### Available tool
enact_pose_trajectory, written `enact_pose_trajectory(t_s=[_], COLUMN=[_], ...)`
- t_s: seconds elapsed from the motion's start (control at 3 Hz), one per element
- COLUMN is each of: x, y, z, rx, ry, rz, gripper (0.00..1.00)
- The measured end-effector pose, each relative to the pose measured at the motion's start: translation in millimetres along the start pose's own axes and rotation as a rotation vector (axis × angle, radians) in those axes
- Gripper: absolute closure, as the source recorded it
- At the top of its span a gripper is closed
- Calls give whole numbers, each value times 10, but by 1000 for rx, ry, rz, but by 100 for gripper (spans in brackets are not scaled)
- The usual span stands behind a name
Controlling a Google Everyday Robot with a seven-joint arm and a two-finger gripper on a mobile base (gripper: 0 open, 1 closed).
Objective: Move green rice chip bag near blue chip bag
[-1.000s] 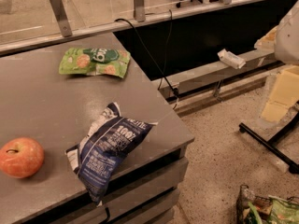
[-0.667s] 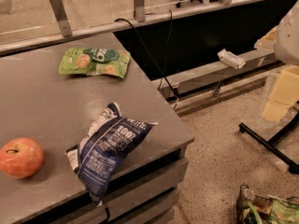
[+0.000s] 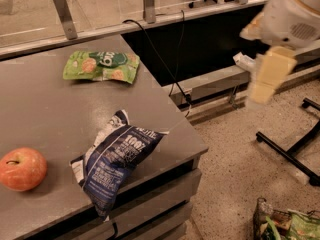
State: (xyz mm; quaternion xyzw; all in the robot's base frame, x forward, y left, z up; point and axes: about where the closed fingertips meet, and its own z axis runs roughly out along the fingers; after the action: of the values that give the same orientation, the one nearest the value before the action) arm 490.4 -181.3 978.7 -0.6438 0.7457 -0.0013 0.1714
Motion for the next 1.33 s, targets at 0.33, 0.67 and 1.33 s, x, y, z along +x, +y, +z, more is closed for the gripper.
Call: enact_pose_trajectory(t_s=[0.33,0.67,1.33], x=[-763,-1741,-2905], y=[-568,-946,-1126], z=[289,562,1237], rx=[-17,-11,28], ry=[-102,-213,-335], rz=[-109,-226,-307], gripper=[0,0,0])
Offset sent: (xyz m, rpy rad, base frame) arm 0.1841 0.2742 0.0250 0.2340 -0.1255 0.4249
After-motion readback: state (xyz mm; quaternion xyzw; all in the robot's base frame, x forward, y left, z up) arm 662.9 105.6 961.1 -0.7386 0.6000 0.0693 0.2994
